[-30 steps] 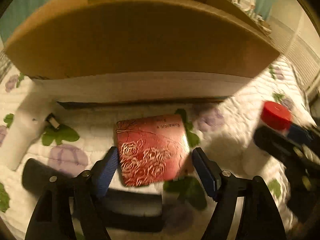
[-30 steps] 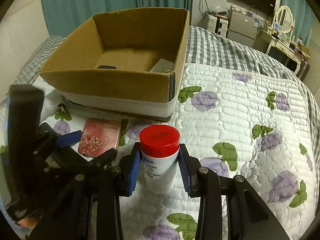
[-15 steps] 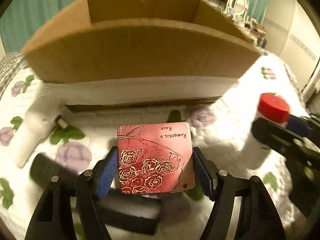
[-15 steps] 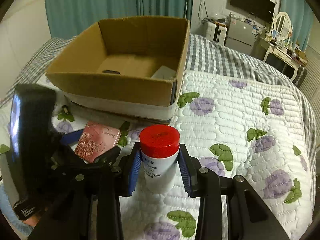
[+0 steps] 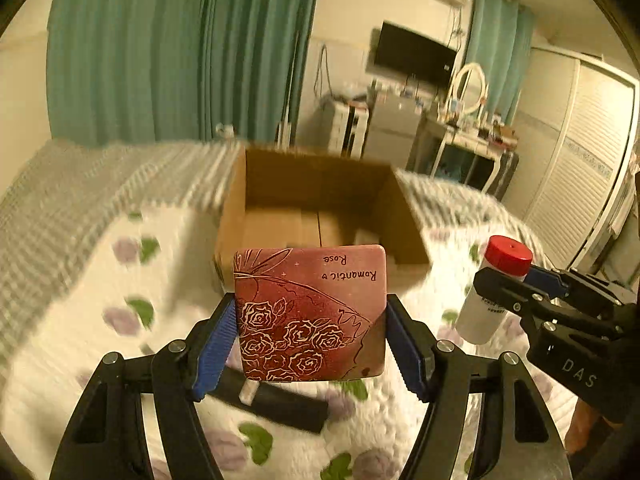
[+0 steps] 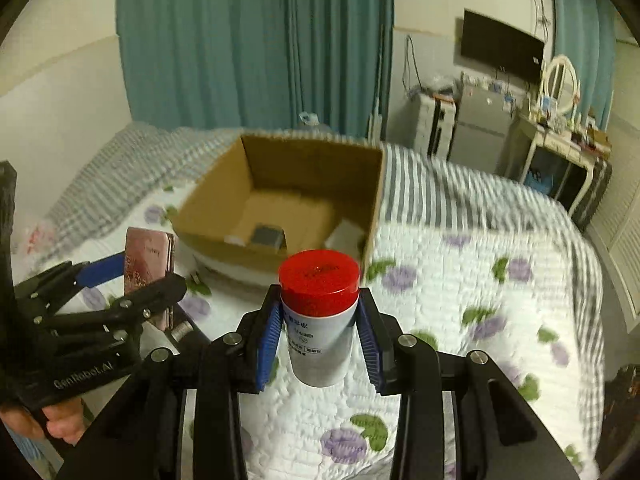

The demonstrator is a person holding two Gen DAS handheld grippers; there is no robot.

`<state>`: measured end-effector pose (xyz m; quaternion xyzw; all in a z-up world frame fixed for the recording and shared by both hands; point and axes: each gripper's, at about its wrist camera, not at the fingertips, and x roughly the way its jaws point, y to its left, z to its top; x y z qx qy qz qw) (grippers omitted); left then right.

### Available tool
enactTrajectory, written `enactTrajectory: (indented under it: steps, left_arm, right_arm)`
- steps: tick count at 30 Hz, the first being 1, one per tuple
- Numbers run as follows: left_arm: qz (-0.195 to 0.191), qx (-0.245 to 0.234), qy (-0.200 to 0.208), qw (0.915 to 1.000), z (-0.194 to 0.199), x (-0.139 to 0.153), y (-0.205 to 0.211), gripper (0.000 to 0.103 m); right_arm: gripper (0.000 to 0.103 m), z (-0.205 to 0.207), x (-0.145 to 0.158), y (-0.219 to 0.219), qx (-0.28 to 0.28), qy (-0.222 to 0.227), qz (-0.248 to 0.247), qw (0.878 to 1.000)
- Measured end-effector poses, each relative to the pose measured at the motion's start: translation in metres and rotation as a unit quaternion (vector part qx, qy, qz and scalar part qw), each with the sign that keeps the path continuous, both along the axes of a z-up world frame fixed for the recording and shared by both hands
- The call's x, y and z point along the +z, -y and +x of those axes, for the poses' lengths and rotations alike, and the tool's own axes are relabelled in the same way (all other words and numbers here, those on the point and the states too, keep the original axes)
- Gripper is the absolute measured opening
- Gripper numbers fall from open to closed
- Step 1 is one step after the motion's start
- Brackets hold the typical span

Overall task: Organize rigid objects
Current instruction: 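Place the card case and the bottle into the box and release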

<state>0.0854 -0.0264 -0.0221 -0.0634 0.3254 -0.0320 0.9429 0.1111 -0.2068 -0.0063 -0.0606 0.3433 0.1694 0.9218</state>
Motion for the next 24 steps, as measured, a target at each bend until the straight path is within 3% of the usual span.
enactTrajectory:
  steps: [6, 11, 24]
  left_arm:
    - [0.031, 0.004, 0.039, 0.9987, 0.031, 0.042, -0.004, 0.072]
    - [0.048, 0.005, 0.047, 0.9977, 0.066, 0.047, -0.010, 0.072]
    - [0.083, -0.023, -0.001, 0.9963, 0.160, -0.027, -0.008, 0.072]
  right_arm:
    - [0.036, 0.018, 0.052, -0.002, 0.009, 0.047, 0.013, 0.999]
    - [0.036, 0.052, 0.067, -0.011, 0.019, 0.059, 0.021, 0.998]
    - [0.036, 0.164, -0.020, -0.044, 0.042, -0.024, 0.012, 0.999]
